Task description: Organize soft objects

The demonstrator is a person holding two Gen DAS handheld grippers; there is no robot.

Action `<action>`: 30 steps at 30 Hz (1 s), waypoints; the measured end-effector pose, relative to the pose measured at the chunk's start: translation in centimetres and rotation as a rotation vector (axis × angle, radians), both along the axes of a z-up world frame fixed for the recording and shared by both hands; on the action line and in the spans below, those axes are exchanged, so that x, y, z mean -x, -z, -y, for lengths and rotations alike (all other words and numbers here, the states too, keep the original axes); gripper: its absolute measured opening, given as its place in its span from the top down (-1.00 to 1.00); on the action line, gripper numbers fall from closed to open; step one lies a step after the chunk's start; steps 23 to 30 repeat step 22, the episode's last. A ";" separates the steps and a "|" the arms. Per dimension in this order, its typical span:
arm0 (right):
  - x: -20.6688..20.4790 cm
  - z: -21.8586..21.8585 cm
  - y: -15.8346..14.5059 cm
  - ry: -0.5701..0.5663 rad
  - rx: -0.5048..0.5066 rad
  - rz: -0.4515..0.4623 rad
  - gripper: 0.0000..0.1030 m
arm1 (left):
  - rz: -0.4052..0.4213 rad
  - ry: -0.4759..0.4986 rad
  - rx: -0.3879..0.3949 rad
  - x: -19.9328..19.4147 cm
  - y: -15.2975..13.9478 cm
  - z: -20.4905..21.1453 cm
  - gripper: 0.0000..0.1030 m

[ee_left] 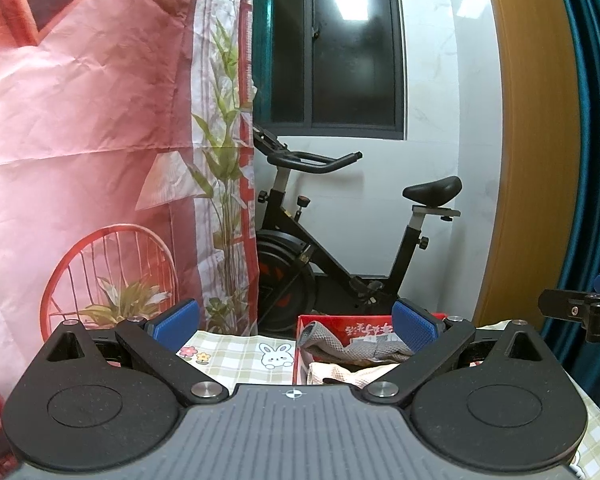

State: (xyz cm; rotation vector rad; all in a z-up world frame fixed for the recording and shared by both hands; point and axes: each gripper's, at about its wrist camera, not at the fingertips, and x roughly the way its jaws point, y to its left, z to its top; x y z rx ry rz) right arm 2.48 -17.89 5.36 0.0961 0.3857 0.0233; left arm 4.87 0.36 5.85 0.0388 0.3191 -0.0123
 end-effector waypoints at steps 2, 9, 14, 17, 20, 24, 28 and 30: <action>0.0 0.1 0.0 0.003 0.006 0.001 -0.99 | 0.001 -0.003 -0.002 0.0 0.0 0.0 -1.00; -0.1 -0.1 0.0 0.006 0.025 0.002 -0.99 | 0.002 -0.004 -0.001 0.1 0.1 -0.1 -1.00; -0.2 -0.3 0.0 0.004 0.031 0.003 -0.99 | 0.005 0.000 0.000 0.1 0.2 -0.2 -1.00; -0.2 -0.4 0.0 0.003 0.033 0.001 -0.99 | 0.012 0.007 0.000 0.1 0.2 -0.3 -1.00; -0.2 -0.4 0.0 0.004 0.034 0.000 -0.99 | 0.013 0.007 -0.004 0.2 0.3 -0.2 -1.00; -0.2 -0.4 0.1 0.004 0.034 0.000 -0.99 | 0.011 0.008 -0.001 0.2 0.4 -0.2 -1.00; -0.2 -0.4 0.1 0.004 0.034 0.000 -0.99 | 0.011 0.008 -0.001 0.2 0.4 -0.2 -1.00; -0.2 -0.4 0.1 0.004 0.034 0.000 -0.99 | 0.011 0.008 -0.001 0.2 0.4 -0.2 -1.00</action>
